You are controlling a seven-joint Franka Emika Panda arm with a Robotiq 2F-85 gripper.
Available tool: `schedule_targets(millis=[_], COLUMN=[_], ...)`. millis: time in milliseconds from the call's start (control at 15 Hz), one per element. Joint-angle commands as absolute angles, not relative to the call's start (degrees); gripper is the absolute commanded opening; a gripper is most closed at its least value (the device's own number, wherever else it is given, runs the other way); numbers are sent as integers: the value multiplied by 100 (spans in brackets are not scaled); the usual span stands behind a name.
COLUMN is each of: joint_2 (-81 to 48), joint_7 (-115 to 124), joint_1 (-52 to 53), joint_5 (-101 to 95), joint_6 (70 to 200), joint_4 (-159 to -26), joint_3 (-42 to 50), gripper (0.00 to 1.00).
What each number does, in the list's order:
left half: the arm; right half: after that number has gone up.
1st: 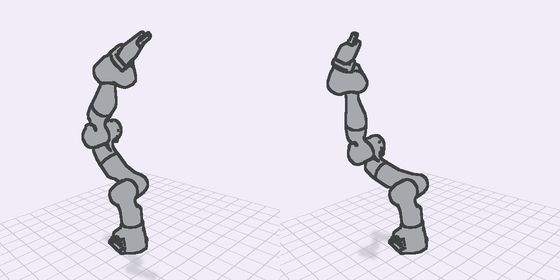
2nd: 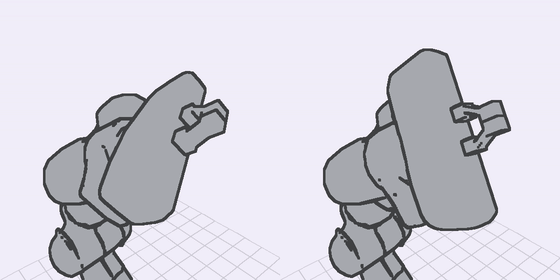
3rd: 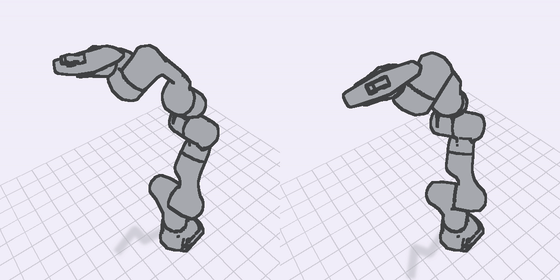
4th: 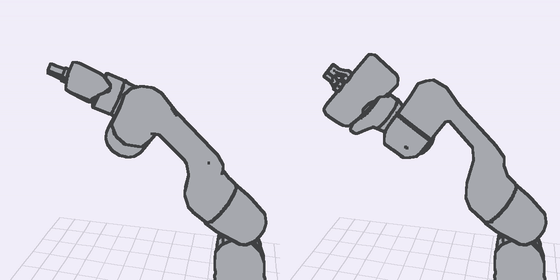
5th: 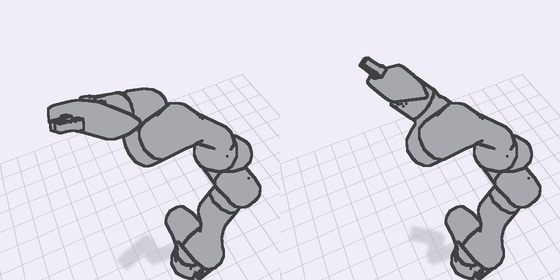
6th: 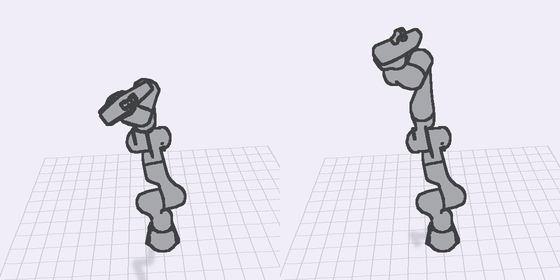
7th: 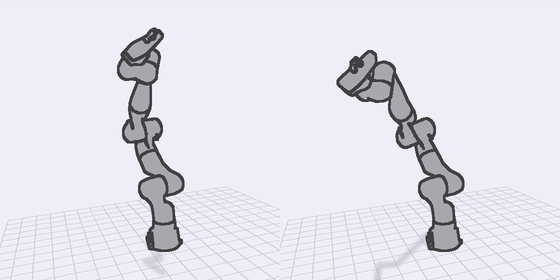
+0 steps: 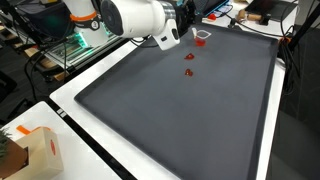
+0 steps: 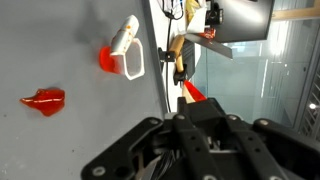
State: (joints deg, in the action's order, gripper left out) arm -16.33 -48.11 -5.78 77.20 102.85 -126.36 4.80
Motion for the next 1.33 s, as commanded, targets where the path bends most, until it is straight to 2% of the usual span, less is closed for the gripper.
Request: schedule_targets(millis=[0,1267], joint_2=[-1422,-1058], joint_7=[-4727,-3806], joint_1=[-702,-862], joint_5=[7758,7516], joint_6=[10103,10578], joint_4=[-12697,-12519], joint_3=[608,965], gripper=[6,6])
